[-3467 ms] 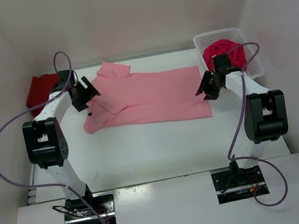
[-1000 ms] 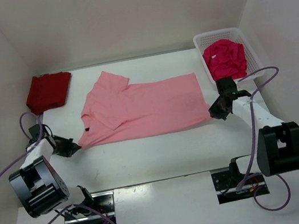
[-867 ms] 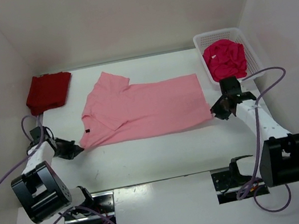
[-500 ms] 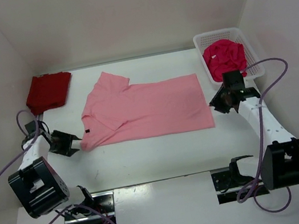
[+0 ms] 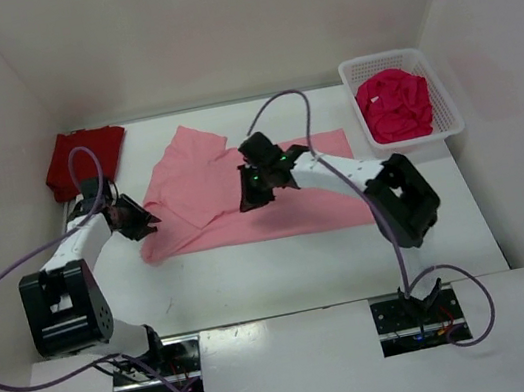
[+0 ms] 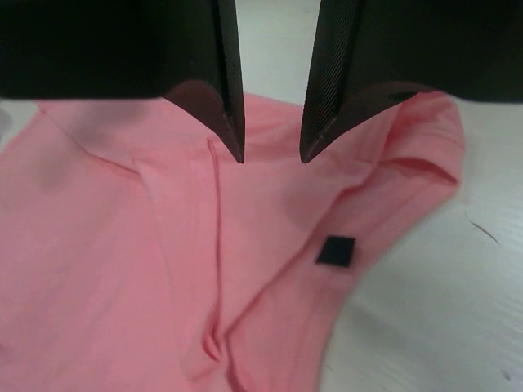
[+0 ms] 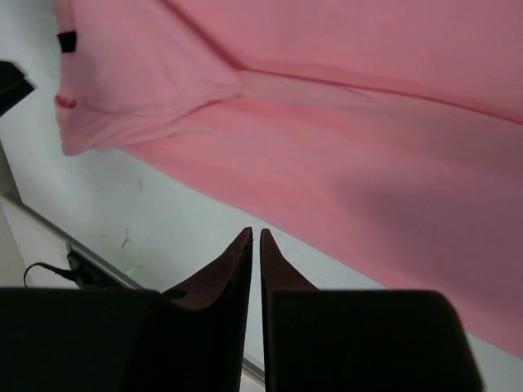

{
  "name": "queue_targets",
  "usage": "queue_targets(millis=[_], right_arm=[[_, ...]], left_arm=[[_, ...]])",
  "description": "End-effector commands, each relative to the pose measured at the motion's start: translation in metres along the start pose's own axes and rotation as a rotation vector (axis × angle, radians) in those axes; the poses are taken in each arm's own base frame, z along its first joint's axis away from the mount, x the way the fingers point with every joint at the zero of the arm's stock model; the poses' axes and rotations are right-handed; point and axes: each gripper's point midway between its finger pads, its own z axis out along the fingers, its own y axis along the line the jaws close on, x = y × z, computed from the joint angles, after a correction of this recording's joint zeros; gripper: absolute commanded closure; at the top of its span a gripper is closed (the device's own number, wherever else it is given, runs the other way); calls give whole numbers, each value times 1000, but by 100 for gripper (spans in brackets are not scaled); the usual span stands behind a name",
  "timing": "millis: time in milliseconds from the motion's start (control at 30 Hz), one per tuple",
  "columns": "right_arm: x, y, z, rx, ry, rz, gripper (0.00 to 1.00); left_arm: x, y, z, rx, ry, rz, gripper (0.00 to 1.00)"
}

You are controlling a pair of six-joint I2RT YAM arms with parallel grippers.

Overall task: Fold and stack the t-shirts
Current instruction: Fold the flattened tshirt in 1/3 of the way

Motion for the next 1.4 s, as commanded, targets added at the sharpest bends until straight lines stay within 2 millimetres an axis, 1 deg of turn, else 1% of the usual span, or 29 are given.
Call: queue_targets(millis=[0,33,67,100,133,167,200,233,267,300,333,367,400,533,633,667,733,767,867,900,933,967,1000,1067,1133,1200,1233,1333,1367], right_arm=[[-7,58,18,-108,-7,-118,87],[-6,63,24,-112,-1,-135,80],[-7,68,37,-113,6,-142,75],[0,74,43,-119,18,-155,67],[-1,75,48,-116,21,-145,65],[0,77,60,-110,22,-152,63],[1,76,64,-101,31,-150,61],[3,81,69,-100,28,-161,60],[-6,86,69,-94,3,-163,58],[-1,85,78,-76,14,-181,56],[4,88,80,-63,23,-190,55],[-3,95,79,-75,11,-201,54],[5,93,89,-62,32,-205,52],[8,90,102,-28,47,-209,52],[19,102,104,-18,57,-224,52],[18,98,107,2,54,-223,54],[21,98,109,19,48,-233,56],[22,104,108,16,40,-241,56],[30,100,115,35,53,-247,56],[34,94,119,50,68,-246,56],[26,96,119,65,42,-248,56],[29,87,127,87,49,-257,56],[26,89,125,90,39,-257,56],[27,81,133,119,40,-267,56],[20,88,130,108,16,-268,56],[23,84,135,117,24,-259,57],[21,88,134,111,17,-250,59],[19,90,135,104,10,-239,62],[14,91,131,114,-13,-240,64]], left_arm=[[-19,6,21,-44,-36,34,59],[-21,8,23,-58,-48,25,59],[-23,7,24,-53,-55,26,58],[-25,9,24,-64,-63,26,58],[-26,7,24,-58,-70,28,56],[-23,11,25,-65,-62,26,56],[-21,13,28,-72,-53,24,56],[-23,12,29,-67,-60,25,56],[-22,14,31,-73,-52,23,56],[-23,15,31,-81,-58,23,55],[-23,15,31,-82,-58,23,55],[-24,16,31,-89,-64,23,55],[-21,19,32,-94,-57,22,55],[-18,15,31,-69,-52,15,55],[-19,9,23,-44,-68,11,55],[-17,7,20,-30,-66,2,55],[-18,2,15,-10,-73,7,55],[-19,-2,10,8,-81,11,55],[-19,-7,2,34,-95,18,55],[-14,-6,3,36,-80,16,55],[-13,-8,0,47,-76,17,55],[-14,-10,-4,56,-87,20,55],[-9,-8,-2,56,-72,18,55],[-8,-11,-8,74,-77,13,55],[-4,-13,-11,94,-72,8,55],[2,-9,-11,89,-65,5,55],[4,-12,-13,99,-67,16,55],[16,-8,-8,81,-45,29,55],[19,-3,-6,64,-42,26,55]])
